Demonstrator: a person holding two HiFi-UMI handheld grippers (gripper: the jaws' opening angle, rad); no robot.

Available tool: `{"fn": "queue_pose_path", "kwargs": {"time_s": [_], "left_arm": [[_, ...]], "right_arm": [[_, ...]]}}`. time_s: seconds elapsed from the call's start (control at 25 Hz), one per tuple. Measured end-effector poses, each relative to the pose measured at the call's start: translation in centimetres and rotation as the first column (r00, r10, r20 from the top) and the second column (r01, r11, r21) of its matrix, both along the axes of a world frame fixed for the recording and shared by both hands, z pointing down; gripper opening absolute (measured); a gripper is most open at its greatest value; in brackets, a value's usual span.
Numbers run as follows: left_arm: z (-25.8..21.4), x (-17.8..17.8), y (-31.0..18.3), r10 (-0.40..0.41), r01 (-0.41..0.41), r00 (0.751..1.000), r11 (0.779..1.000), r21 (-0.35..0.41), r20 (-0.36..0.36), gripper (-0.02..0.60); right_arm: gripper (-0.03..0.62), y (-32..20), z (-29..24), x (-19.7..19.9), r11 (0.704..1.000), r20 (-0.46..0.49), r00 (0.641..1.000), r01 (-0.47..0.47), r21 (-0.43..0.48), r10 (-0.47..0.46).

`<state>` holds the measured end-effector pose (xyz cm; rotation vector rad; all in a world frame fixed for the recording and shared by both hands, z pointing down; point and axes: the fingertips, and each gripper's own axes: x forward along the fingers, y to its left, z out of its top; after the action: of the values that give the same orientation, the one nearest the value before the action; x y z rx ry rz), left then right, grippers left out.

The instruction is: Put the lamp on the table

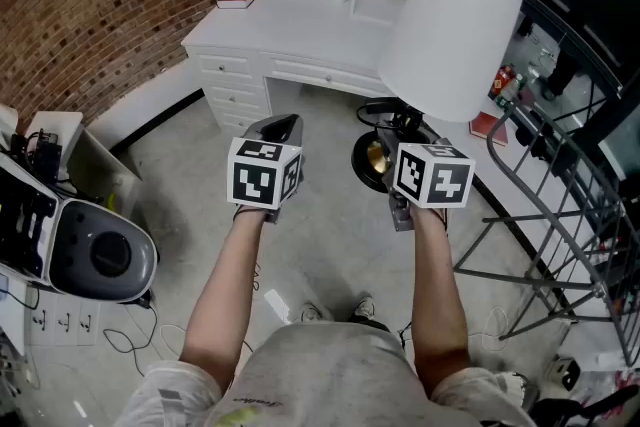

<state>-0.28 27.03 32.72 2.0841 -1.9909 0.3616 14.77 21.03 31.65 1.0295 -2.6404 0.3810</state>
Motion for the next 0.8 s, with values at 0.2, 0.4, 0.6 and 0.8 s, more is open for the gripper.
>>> {"fn": "queue_pose_path", "kwargs": {"time_s": [0.2, 0.4, 0.6, 0.8], "left_arm": [[-0.2, -0.7, -0.1, -0.002, 0.002, 1.0, 1.0, -0.003, -0.012, -0.006], [0.0, -1.6, 0.0, -0.005, 0.005, 1.0, 1.0, 0.002, -0.027, -0.006], [0.2, -2.4, 0.2, -0.015, 0.015, 0.999, 1.0, 0.005, -0.043, -0.006], [0.3, -3.2, -0.5, -0.02, 0.021, 0.998, 1.0, 0.008, -0.054, -0.006]], "right_arm": [[0.089, 0.0, -0.3, -0.7, 1.0, -0.003, 1.0, -0.005, 0.003, 0.005], [0.088, 0.1, 0.2, -1.1, 1.0, 0.002, 1.0, -0.008, -0.015, 0.008], [0.087, 0.4, 0.5, -1.6, 1.0, -0.005, 1.0, -0.006, -0.024, 0.006], [0.088, -0.4, 0.8, -2.5, 1.0, -0.008, 1.0, -0.003, -0.027, 0.003]]}}
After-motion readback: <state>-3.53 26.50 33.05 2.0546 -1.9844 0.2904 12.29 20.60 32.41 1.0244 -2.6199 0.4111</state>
